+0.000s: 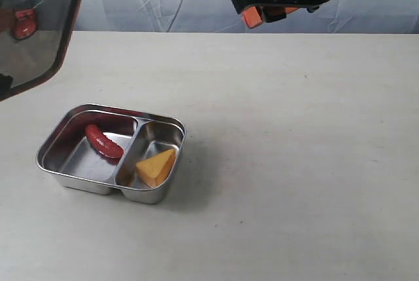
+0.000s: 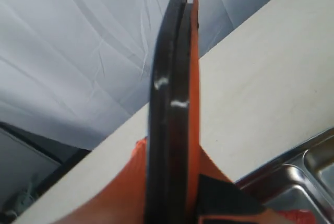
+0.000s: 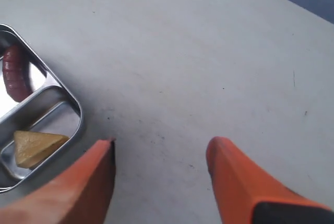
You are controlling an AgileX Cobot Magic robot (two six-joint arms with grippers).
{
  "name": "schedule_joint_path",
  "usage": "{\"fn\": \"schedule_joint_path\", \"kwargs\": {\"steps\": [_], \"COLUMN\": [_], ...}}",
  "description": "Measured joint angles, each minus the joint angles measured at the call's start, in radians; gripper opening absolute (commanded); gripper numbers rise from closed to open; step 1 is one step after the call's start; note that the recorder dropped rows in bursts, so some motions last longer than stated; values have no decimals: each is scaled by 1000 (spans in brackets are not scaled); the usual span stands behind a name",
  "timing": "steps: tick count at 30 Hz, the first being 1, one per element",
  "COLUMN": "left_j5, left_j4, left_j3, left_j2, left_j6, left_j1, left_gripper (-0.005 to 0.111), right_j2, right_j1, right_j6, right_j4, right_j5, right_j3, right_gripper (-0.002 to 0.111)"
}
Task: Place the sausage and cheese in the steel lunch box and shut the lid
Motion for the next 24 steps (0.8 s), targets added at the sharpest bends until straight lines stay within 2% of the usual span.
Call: {"fn": "schedule_joint_path", "kwargs": {"steps": [6,12,18,24], "left_j5": [-52,-131,-196,-115], "left_j4": [176,311,457,579], "left_j3": [-2,-2,-2,0], "left_j2": [82,197,261,288], "left_j6": [0,-12,-15,-26], "left_j1": [-138,-232,-296,-316], "left_gripper": [0,0,0,0], "right_j2": [0,0,0,0], "right_j1": [0,0,0,0], "right_j6": [0,0,4,21], "right_j4": [-2,-10,-36,-79], "right_j5": [21,34,39,39], "right_j3": [0,0,0,0], "right_gripper": [53,53,53,53]}}
